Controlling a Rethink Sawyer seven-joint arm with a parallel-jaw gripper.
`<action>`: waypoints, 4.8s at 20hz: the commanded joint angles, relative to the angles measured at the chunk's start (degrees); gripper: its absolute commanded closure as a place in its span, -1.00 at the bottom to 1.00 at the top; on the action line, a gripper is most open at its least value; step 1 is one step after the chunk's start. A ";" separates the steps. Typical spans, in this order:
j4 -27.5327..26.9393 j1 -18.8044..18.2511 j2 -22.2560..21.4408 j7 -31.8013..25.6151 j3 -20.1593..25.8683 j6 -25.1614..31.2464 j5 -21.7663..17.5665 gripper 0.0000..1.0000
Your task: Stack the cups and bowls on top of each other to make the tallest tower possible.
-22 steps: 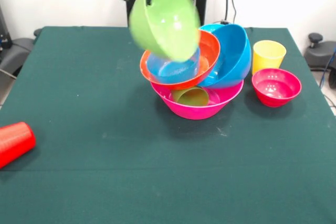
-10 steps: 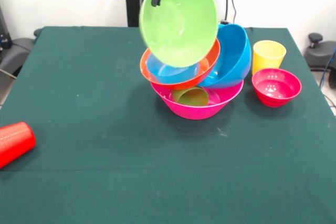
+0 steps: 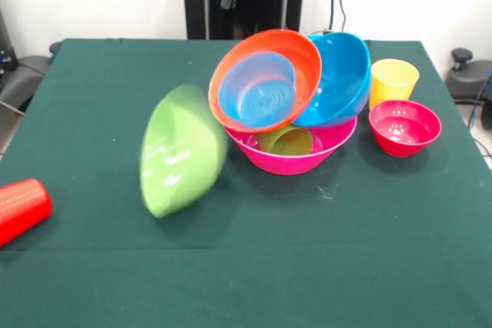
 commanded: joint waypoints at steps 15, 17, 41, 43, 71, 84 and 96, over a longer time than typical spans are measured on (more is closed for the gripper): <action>-0.87 9.30 6.45 8.97 -3.87 -2.24 -2.40 -1.00; -0.99 9.34 6.80 8.43 -4.25 -2.87 -1.88 -1.00; 4.15 -28.56 13.28 -15.44 26.23 -10.41 -3.17 -1.00; 3.18 -27.73 13.31 -14.30 25.35 -10.06 -4.87 -1.00; -8.28 -23.31 24.53 -9.80 23.84 -10.71 -11.54 -1.00; -15.68 -23.70 31.85 -11.55 24.57 -11.86 -14.05 -1.00; -9.07 -23.37 19.99 -10.09 24.08 -4.40 -9.62 -1.00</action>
